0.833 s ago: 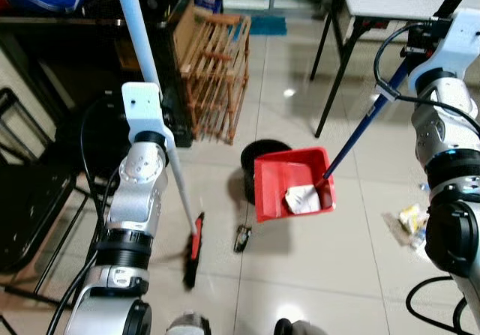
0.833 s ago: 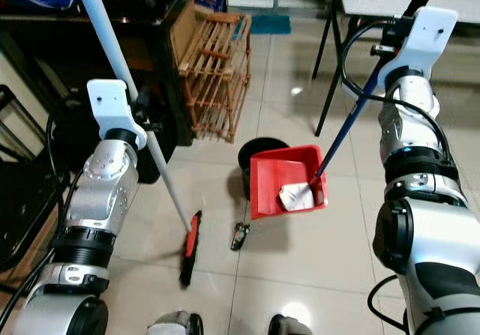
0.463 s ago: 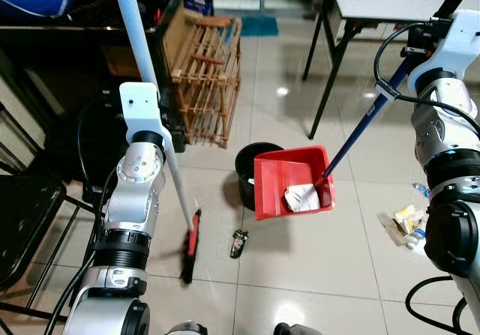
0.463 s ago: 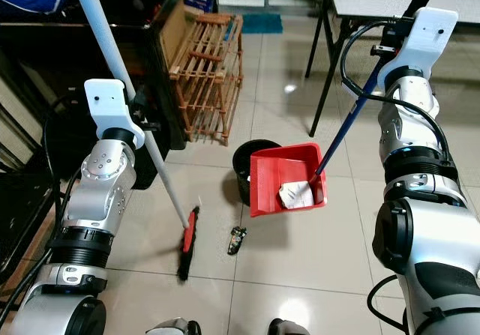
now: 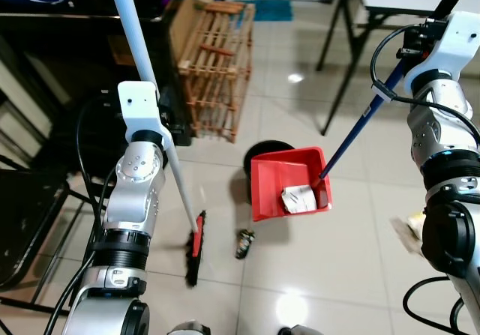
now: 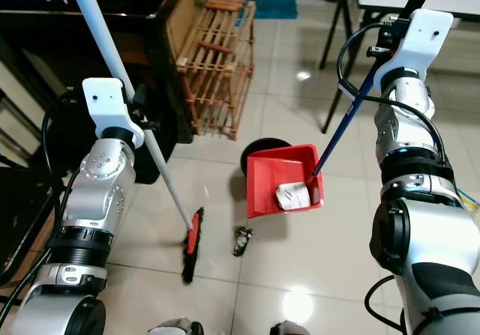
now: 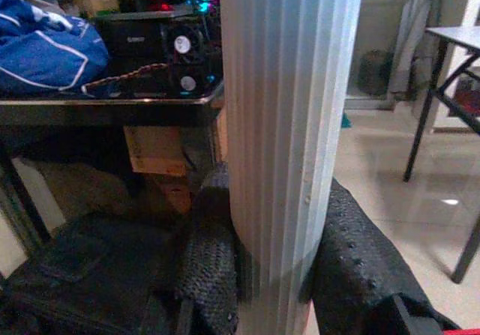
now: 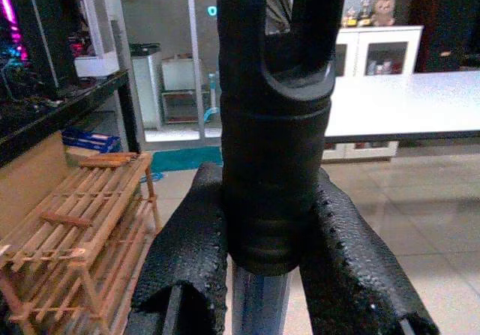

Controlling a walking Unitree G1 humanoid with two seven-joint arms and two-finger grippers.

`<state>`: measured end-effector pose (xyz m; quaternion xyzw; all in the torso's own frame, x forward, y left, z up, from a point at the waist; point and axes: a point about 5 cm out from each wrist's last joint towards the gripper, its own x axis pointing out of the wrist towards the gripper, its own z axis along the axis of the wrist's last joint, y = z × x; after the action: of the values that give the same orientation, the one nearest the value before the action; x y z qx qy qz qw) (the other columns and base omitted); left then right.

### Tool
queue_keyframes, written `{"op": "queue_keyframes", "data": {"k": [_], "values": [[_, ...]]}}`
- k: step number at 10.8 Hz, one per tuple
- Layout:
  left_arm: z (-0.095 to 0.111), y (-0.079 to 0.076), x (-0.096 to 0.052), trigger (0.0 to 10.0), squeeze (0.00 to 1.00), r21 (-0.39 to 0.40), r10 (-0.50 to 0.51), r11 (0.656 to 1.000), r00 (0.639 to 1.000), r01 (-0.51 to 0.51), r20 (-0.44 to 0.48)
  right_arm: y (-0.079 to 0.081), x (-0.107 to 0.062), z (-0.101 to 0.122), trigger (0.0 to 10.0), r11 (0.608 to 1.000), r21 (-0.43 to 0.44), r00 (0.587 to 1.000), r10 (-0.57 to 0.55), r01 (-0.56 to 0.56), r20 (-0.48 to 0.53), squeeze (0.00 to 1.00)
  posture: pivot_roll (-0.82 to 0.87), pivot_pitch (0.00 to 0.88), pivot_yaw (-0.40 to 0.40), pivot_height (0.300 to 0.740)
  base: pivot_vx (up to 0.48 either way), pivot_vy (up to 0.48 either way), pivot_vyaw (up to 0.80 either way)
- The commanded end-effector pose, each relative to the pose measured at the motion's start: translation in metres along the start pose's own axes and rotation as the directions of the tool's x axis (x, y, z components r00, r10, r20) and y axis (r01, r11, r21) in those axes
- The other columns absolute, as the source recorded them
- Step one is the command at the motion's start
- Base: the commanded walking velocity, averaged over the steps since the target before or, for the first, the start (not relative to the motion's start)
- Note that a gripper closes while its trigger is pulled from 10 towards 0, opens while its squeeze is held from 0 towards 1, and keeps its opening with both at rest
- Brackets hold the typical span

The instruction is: Sweep floor

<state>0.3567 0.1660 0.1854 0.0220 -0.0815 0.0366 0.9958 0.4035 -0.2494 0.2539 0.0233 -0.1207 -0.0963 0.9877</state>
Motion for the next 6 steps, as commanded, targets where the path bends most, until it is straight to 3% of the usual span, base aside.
{"op": "queue_keyframes", "data": {"k": [1,2,3,6], "values": [[0.0158,0.0031,0.0026,10.0,0.0,0.013,0.01,1.0,0.998,-0.011,0.061,-0.0042,0.0002,0.0065,10.0,0.999,0.024,0.999,-0.024,0.023,0.044,0.0,-0.03,0.073,0.017,0.74,0.412,0.0,0.0],[0.0157,0.0031,0.0024,10.0,0.0,0.015,0.009,1.0,0.998,-0.01,0.061,-0.0042,0.0002,0.0048,10.0,0.999,0.022,0.999,-0.027,0.027,0.03,0.0,-0.03,0.073,0.017,0.74,0.409,0.0,0.0],[0.0158,0.003,0.0023,10.0,0.0,0.016,0.009,1.0,0.998,-0.01,0.06,-0.0033,0.0001,0.0048,10.0,0.999,0.029,0.999,-0.02,0.019,0.034,0.0,-0.03,0.075,0.017,0.74,0.405,0.0,-0.78],[0.0162,0.0027,0.0023,10.0,0.0,0.015,0.009,1.0,0.998,-0.01,0.062,-0.0005,0.0,0.0061,10.0,0.999,0.034,0.999,-0.011,0.009,0.05,0.0,-0.03,0.075,0.016,0.74,0.41,0.0,0.0]]}}
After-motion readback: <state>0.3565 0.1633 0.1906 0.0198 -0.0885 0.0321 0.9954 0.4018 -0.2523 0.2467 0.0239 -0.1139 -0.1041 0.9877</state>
